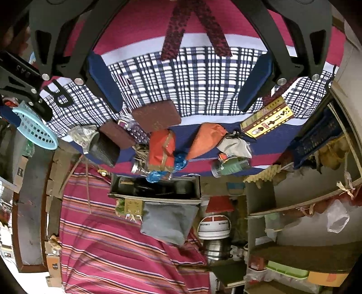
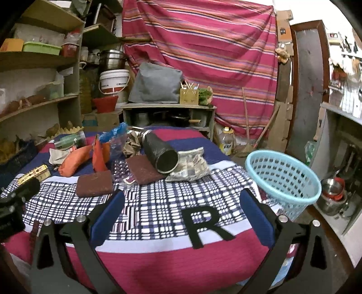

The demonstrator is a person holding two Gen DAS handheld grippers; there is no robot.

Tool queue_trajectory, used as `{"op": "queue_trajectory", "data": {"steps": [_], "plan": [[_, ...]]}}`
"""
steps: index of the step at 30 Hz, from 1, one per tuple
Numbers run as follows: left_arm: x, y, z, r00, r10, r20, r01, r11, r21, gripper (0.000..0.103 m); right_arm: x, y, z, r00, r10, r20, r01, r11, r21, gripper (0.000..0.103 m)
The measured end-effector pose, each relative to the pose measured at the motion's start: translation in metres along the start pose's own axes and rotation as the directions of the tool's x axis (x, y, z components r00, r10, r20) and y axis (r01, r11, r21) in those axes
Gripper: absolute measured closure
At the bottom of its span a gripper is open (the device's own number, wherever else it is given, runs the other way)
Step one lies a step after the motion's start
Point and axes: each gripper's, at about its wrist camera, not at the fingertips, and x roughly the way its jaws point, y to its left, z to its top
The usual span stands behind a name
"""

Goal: Collect trash
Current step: 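Grasp the orange paper cone with the left gripper while the right grasps the black ribbed cylinder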

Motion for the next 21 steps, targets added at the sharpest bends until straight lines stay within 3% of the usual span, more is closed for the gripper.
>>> {"op": "queue_trajectory", "data": {"steps": [21], "plan": [[0.081,0.034,0.057,0.996,0.081,-0.024,-0.08,0.997,0.016,0.005,0.084,0.003,0.042,0.98,0.132,-0.146,-0.131,0.991,0.018,0.004]]}}
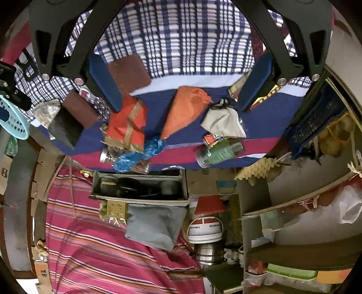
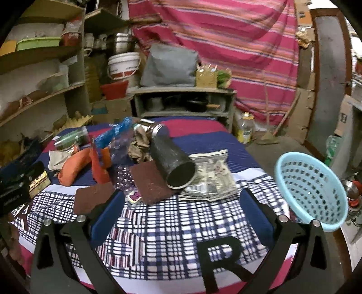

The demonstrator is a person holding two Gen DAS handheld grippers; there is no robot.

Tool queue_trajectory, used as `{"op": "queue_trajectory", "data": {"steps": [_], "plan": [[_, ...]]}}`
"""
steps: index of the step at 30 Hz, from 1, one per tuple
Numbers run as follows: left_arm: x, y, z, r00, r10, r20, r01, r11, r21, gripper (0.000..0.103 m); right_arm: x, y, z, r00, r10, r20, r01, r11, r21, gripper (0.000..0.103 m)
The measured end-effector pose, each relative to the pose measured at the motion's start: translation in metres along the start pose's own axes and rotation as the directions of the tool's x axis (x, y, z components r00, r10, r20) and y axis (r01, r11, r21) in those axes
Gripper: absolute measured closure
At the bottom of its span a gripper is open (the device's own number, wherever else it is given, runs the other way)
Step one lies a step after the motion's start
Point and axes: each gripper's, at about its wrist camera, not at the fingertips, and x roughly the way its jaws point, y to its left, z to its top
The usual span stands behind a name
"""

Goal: Collect trash
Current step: 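Grasp the orange paper cone with the left gripper while the right grasps the black ribbed cylinder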

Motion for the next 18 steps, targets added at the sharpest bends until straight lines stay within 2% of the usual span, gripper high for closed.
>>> {"op": "queue_trajectory", "data": {"steps": [6,9,13,15,18], "plan": [[0.015,0.012,0.007,1.0,-0.012,0.004,0.013,0.999,-0.032,0.005,0.021,-0.001,0.014,1.0,0.002,-0.007,-0.002,1.0,-0.013,0.004],[0.03,0.016,0.009,0.999,-0.007,-0.043,0.006,1.0,-0.027,0.005,0.031,-0.001,0.017,1.0,-0.011,-0.011,0.011,1.0,-0.022,0.004],[0.042,0.025,0.007,0.998,0.005,-0.069,-0.007,0.999,-0.041,0.005,0.039,0.0,0.018,0.999,-0.016,-0.038,0.015,0.999,-0.043,0.004],[0.049,0.027,0.005,0.995,-0.002,-0.1,-0.003,0.999,-0.048,0.005,0.044,-0.001,0.017,0.998,-0.027,-0.063,0.024,0.999,-0.044,0.004],[0.059,0.032,0.0,0.991,-0.018,-0.134,0.008,0.997,-0.073,0.005,0.046,-0.007,0.018,0.998,-0.017,-0.055,0.015,0.999,-0.028,0.004]]}}
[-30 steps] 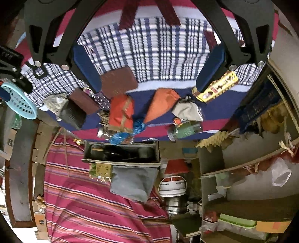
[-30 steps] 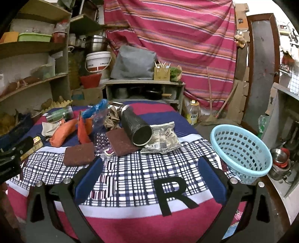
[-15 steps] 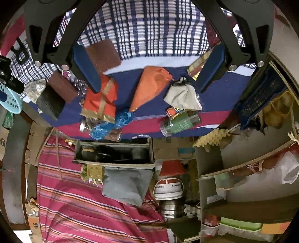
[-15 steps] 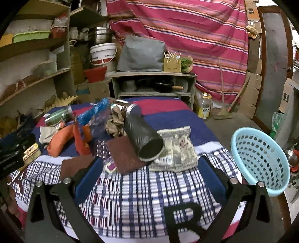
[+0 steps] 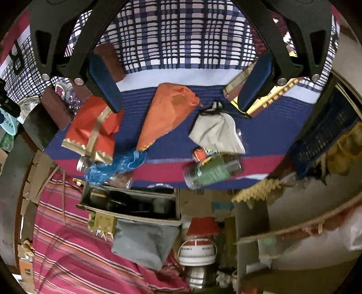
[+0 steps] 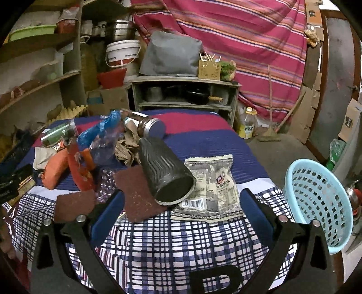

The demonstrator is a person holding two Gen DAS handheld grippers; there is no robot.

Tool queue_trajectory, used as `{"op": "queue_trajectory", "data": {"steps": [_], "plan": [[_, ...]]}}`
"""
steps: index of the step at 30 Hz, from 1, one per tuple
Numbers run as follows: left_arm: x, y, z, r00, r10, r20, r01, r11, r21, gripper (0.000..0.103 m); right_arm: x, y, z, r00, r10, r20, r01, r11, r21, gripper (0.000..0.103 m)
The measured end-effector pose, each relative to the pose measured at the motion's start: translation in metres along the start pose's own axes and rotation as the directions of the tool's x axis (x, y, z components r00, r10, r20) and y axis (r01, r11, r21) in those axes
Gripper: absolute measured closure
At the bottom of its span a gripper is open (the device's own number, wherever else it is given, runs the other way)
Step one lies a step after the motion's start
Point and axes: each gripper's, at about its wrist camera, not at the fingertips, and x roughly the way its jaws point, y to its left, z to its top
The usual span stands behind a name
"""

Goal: Collect trash
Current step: 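Grasp the orange paper cone with the left gripper while the right grasps the black ribbed cylinder, then carry the orange cone and black cylinder to the blue basket with both grippers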

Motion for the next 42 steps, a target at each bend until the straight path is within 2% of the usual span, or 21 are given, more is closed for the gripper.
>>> {"op": "queue_trajectory", "data": {"steps": [7,14,19,22,24,25,27,29,38,42], "plan": [[0.011,-0.001,0.002,1.0,0.016,0.02,-0.017,0.999,0.03,0.005,0.008,0.001,0.01,1.0,-0.025,0.02,0.025,1.0,-0.019,0.004],[0.035,0.004,0.005,1.0,0.001,-0.03,0.0,1.0,0.015,0.005,0.023,0.002,0.007,0.999,-0.044,-0.019,0.044,0.998,-0.033,0.004],[0.055,-0.005,0.005,0.997,-0.003,-0.078,0.008,0.998,0.059,0.006,0.031,-0.003,0.009,0.999,-0.031,-0.035,0.03,0.999,-0.013,0.004],[0.067,-0.009,0.004,0.992,-0.026,-0.122,0.035,0.997,0.069,0.025,0.034,-0.006,0.008,0.999,-0.027,-0.041,0.027,1.0,-0.001,0.004],[0.074,-0.01,0.003,0.986,-0.046,-0.161,0.058,0.996,0.073,0.047,0.036,-0.007,0.007,0.999,-0.026,-0.046,0.026,1.0,-0.002,0.004],[0.076,-0.011,0.002,0.984,-0.054,-0.172,0.067,0.995,0.073,0.051,0.036,-0.007,0.006,0.999,-0.026,-0.047,0.026,1.0,-0.003,0.004],[0.073,-0.01,0.003,0.985,-0.071,-0.16,0.083,0.994,0.068,0.07,0.037,-0.006,0.005,0.998,-0.025,-0.051,0.025,1.0,-0.005,0.004],[0.069,-0.01,0.003,0.985,-0.083,-0.153,0.095,0.993,0.071,0.08,0.038,-0.005,0.006,0.998,-0.021,-0.054,0.021,1.0,-0.01,0.004],[0.023,-0.014,0.012,0.995,-0.067,-0.068,0.074,0.992,0.106,0.083,0.038,0.006,0.015,0.999,0.001,-0.046,-0.003,0.998,-0.055,0.004],[0.009,-0.012,0.014,0.997,-0.061,-0.048,0.065,0.994,0.092,0.083,0.045,0.012,0.019,0.999,-0.011,-0.046,0.007,0.996,-0.09,0.004]]}}
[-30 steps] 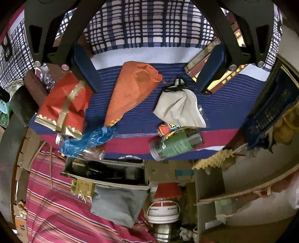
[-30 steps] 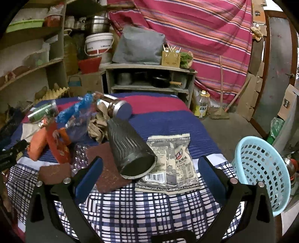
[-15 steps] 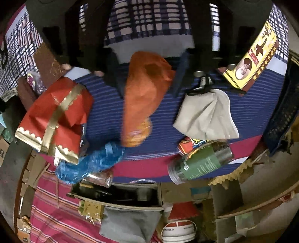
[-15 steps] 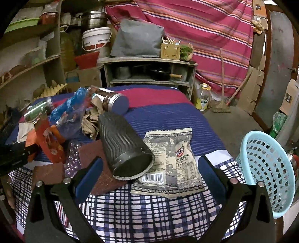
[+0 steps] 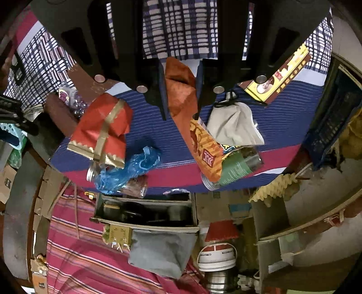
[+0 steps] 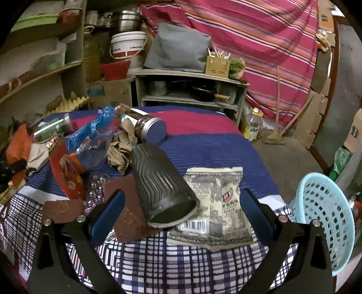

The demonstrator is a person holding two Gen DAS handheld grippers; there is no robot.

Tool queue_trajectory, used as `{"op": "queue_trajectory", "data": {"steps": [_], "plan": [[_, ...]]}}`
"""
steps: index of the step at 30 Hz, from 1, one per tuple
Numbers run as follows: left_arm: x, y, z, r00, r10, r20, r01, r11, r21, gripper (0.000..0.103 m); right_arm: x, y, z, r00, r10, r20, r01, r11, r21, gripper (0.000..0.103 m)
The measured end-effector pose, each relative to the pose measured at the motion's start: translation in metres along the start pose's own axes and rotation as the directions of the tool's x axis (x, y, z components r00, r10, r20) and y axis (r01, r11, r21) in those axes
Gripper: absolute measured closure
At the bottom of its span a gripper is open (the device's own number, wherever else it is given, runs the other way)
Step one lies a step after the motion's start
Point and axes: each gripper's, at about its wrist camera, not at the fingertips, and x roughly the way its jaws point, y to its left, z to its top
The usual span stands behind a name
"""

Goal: Collect trash
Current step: 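Carry the orange cone and black cylinder to the blue basket with both grippers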

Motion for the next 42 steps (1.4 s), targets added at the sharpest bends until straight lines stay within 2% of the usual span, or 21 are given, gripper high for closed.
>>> {"op": "queue_trajectory", "data": {"steps": [5,7,12,14,20,30,38,42], "plan": [[-0.004,0.001,-0.005,1.0,0.022,-0.01,-0.022,0.999,-0.024,0.083,0.015,0.0,0.0,0.999,0.004,-0.033,-0.005,1.0,-0.01,0.005],[-0.006,0.002,-0.005,1.0,0.027,-0.004,-0.028,0.999,-0.026,0.083,0.019,-0.001,0.0,0.999,0.008,-0.036,-0.008,1.0,-0.017,0.009],[-0.015,0.002,-0.002,0.999,0.036,0.016,-0.035,0.999,-0.031,0.083,0.023,0.001,0.002,0.996,0.068,-0.056,-0.07,0.997,-0.032,0.037],[-0.017,0.001,0.0,0.999,0.039,0.021,-0.038,0.999,-0.031,0.083,0.023,0.002,0.001,0.994,0.088,-0.061,-0.09,0.995,-0.035,0.045],[-0.024,-0.002,0.003,0.998,0.053,0.031,-0.052,0.998,-0.02,0.083,0.018,-0.003,0.001,0.995,0.095,-0.035,-0.095,0.995,-0.011,0.046],[-0.045,-0.02,0.018,0.995,0.064,0.073,-0.064,0.998,-0.002,0.083,-0.019,-0.043,0.013,0.995,0.088,0.056,-0.092,0.993,0.068,0.046],[-0.062,-0.055,0.033,0.993,0.034,0.117,-0.038,0.999,0.038,0.083,-0.052,-0.096,0.015,0.995,0.033,0.096,-0.043,0.993,0.106,0.046],[-0.066,-0.081,0.042,0.992,-0.008,0.129,0.001,0.998,0.057,0.083,-0.064,-0.124,0.013,0.995,-0.001,0.104,-0.012,0.992,0.123,0.046]]}}
